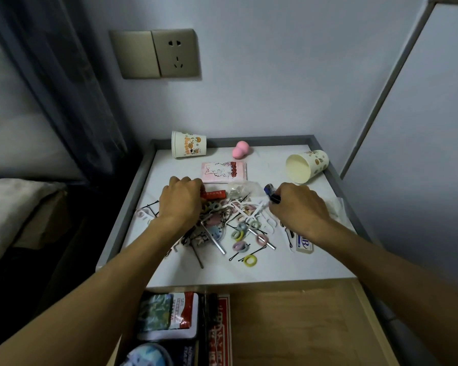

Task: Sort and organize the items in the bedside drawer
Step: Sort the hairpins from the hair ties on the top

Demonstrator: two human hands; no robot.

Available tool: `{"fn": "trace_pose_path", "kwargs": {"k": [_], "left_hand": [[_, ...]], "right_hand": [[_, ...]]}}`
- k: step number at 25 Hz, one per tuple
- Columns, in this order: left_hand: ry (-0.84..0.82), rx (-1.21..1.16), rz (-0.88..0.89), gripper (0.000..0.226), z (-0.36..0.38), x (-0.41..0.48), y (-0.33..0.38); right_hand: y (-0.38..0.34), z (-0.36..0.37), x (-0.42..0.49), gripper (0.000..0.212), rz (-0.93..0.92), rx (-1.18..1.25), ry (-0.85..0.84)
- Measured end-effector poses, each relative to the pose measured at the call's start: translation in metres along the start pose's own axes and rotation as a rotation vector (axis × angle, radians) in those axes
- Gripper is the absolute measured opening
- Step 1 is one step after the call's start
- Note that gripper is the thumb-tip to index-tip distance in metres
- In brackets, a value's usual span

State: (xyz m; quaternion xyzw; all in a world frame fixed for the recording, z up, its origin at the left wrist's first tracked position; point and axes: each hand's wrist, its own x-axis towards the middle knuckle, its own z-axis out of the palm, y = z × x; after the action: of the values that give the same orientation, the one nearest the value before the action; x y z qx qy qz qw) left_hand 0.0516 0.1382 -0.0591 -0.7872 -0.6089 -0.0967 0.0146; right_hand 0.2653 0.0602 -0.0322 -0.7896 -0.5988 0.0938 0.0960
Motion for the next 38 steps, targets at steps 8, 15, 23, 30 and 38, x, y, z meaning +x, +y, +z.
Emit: {"fn": "trace_pose_path", "kwargs": {"k": [8,15,23,30,38], "left_hand": [[0.112,-0.225,-0.070,0.013,-0.012,0.001,0.005],[0.077,-1.031,-0.141,0.005,-0.102,-0.100,0.033],[-0.383,-1.499,-0.189,0.040,-0.091,-0.210,0.031],[-0.358,-1.543,-0.344,0.044,-0.072,-0.207,0.043],[-0.254,-1.813,-0.543,0.017,-0.065,-0.194,0.046]], "right_hand": [[0.001,-0.006,-0.015,0.022,-0.042,0.244,0.128],[-0.031,-0.039,-0.100,0.010,-0.139,0.988,0.038],[-0.038,-0.004,-0.190,0.014,0.022,1.258,-0.336],[-0.037,0.016,-0.179,0.020,0.017,1.376,-0.490],[-0.027,0.020,-0.176,0.030,0.149,1.218,-0.444]]}}
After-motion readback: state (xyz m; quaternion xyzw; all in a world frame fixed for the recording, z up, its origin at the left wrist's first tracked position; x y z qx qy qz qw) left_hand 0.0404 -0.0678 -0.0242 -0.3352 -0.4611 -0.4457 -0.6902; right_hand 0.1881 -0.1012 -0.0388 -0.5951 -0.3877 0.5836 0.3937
